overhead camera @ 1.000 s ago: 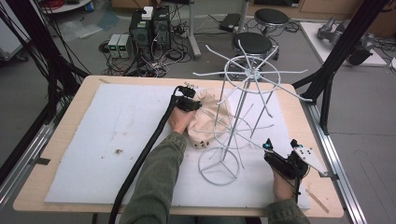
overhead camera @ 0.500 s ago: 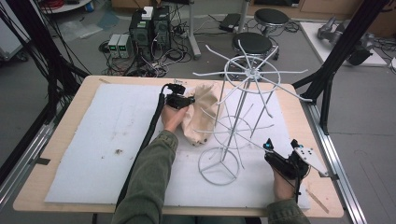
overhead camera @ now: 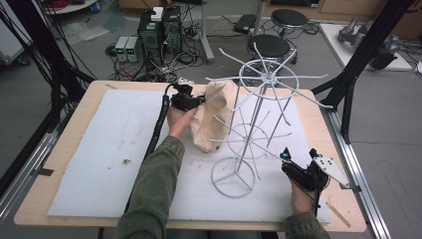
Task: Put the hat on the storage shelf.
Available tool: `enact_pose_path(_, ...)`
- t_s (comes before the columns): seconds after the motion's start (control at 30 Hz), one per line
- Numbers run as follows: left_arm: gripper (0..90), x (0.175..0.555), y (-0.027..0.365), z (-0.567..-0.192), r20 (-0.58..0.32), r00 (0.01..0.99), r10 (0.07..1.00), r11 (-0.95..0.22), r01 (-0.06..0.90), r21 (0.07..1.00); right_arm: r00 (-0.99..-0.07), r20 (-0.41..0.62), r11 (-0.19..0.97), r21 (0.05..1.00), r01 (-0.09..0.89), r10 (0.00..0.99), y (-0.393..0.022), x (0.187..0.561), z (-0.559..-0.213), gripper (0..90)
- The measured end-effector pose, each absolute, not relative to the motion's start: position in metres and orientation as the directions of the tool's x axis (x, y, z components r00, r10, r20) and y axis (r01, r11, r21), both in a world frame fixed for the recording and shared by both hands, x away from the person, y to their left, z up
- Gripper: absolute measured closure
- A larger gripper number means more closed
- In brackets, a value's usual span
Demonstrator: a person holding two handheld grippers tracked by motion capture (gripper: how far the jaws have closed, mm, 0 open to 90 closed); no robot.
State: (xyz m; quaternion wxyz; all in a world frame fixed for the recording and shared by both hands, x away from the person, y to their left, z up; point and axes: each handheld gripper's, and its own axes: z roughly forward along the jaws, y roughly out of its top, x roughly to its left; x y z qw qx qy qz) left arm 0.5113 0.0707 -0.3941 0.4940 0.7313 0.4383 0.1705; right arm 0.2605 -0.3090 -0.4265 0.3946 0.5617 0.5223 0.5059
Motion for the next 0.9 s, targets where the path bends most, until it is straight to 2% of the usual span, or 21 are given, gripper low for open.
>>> enact_pose_path(0.17,81.4,0.505,0.084,-0.380,-0.185,0.571,0.800,-0.107,0.438,0.892,-0.059,0.158,-0.145,0.972,0.187,0.986,-0.309,0.261,-0.426,6.6)
enact_pose_path(0.37,81.3,0.496,0.108,-0.368,-0.241,0.584,0.775,-0.027,0.411,0.911,-0.077,0.147,-0.131,0.973,0.188,0.986,-0.306,0.261,-0.426,6.5)
enact_pose_path(0.7,81.2,0.483,0.146,-0.344,-0.306,0.654,0.692,0.091,0.341,0.936,-0.093,0.143,-0.124,0.975,0.182,0.985,-0.302,0.264,-0.426,6.6)
enact_pose_path(0.9,81.2,0.472,0.156,-0.328,-0.299,0.724,0.622,0.112,0.296,0.949,-0.095,0.140,-0.121,0.976,0.181,0.986,-0.302,0.263,-0.426,6.6)
